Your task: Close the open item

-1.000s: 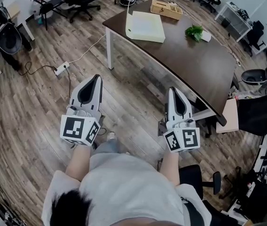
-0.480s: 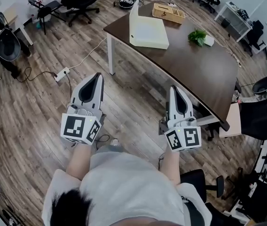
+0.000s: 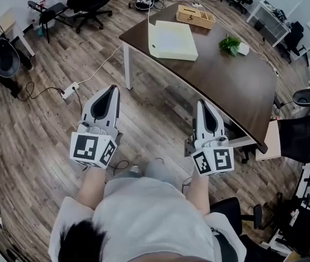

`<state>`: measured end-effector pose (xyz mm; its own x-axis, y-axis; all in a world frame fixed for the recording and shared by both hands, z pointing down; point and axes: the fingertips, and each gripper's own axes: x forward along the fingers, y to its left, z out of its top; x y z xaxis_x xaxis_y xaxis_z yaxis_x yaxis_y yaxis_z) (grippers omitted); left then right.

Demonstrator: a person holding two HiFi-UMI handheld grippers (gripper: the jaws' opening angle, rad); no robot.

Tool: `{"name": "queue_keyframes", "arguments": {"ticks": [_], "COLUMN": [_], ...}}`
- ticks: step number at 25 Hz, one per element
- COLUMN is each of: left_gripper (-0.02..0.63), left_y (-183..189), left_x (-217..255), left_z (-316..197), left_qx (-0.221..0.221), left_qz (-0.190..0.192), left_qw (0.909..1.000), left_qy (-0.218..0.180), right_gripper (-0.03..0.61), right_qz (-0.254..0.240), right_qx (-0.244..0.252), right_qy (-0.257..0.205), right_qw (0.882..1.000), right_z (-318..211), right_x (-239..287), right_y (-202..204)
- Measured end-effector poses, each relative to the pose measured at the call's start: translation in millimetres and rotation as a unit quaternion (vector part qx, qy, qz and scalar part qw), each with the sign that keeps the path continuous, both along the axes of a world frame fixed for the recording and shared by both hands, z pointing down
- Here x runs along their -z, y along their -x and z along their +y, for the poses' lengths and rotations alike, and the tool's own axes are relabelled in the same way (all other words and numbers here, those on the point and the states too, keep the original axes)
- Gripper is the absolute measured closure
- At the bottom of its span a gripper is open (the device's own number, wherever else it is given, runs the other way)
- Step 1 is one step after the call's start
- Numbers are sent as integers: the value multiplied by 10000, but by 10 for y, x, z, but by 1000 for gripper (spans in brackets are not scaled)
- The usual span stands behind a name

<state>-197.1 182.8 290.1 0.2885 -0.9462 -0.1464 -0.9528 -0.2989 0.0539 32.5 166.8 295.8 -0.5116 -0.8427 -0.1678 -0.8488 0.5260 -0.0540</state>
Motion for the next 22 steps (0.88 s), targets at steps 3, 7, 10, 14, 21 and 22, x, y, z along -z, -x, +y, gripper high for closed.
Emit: {"name": "queue_keyframes", "arguments": {"ticks": [3, 7, 10, 14, 21, 22], "left_gripper": [604, 604, 604, 604, 604, 604], "left_y": [11, -4, -32, -52, -203, -226], "left_x": [-15, -54, -70, -55, 4, 28], "left_z": [-106, -298, -465, -737, -1362, -1454], "left_qx": [-21, -6, 27, 91, 218, 242], "left_qz": [26, 58, 34, 16, 44, 43], "left_qw": [10000, 10000, 10000, 10000, 9997, 9997], "left_qy": [25, 11, 21, 17, -60, -76], "right_gripper": [565, 565, 565, 565, 565, 565], "right_qz": [32, 61, 13, -13, -7, -1], "right_qx": [-14, -3, 1, 51, 237, 266], "right_qy": [19, 7, 6, -4, -117, -132], "right_qw": [10000, 10000, 10000, 10000, 9996, 9996], "right_z": [-92, -288, -479, -786, -1472, -1574], "right_x": [0, -32, -47, -41, 51, 75], "right_y": [5, -17, -58, -92, -192, -212]}}
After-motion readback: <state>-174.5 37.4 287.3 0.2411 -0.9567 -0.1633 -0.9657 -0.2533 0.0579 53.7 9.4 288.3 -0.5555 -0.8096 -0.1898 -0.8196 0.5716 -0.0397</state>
